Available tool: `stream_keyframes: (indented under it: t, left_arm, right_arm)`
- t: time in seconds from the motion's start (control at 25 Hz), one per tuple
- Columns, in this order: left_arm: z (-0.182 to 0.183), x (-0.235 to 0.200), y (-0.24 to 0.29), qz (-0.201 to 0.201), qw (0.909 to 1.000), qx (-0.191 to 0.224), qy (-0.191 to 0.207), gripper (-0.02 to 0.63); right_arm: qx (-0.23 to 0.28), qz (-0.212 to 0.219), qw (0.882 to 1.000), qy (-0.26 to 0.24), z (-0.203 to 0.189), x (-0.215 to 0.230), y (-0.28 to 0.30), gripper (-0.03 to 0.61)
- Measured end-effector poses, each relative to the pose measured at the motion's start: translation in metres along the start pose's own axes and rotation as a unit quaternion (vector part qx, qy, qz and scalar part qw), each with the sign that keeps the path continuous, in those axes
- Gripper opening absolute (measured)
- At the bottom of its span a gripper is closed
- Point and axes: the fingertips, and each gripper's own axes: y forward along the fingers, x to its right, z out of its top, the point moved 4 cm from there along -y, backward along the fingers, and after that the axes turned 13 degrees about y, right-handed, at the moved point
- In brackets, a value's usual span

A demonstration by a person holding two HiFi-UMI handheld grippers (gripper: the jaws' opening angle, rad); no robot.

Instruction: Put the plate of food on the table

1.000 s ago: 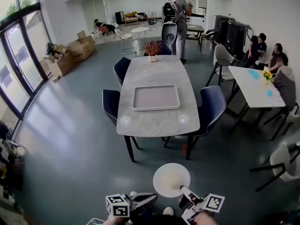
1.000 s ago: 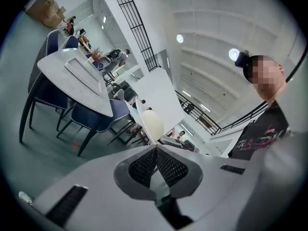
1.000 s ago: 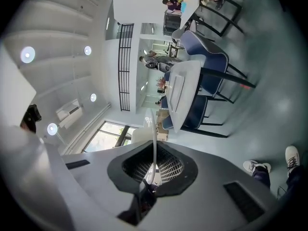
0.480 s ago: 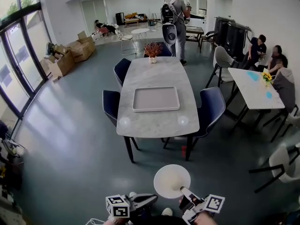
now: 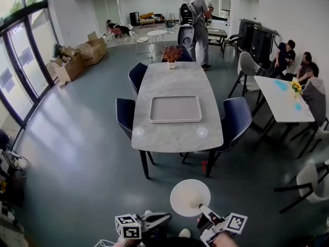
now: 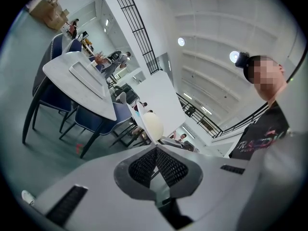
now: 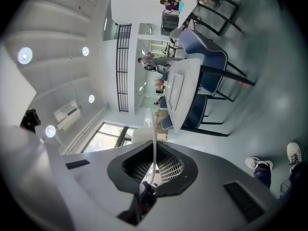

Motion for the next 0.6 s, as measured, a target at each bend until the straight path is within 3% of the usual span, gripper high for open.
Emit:
stream_keyframes:
  t: [0.4, 0.6]
  left_arm:
    - [0.024, -0.033, -0.011, -0.008, 0.9999, -0.007, -0.007, 0.005]
    - [0.038, -0.056, -0.016, -0.012, 0.9998, -0.006, -0.015, 0.005]
  right_arm:
    - [0.015, -0.006, 1.0, 0.002, 0.002, -0.001, 0.037, 0.018]
    - [0.023, -0.036, 0.999, 0.002, 0.007, 0.007, 0.058, 0.018]
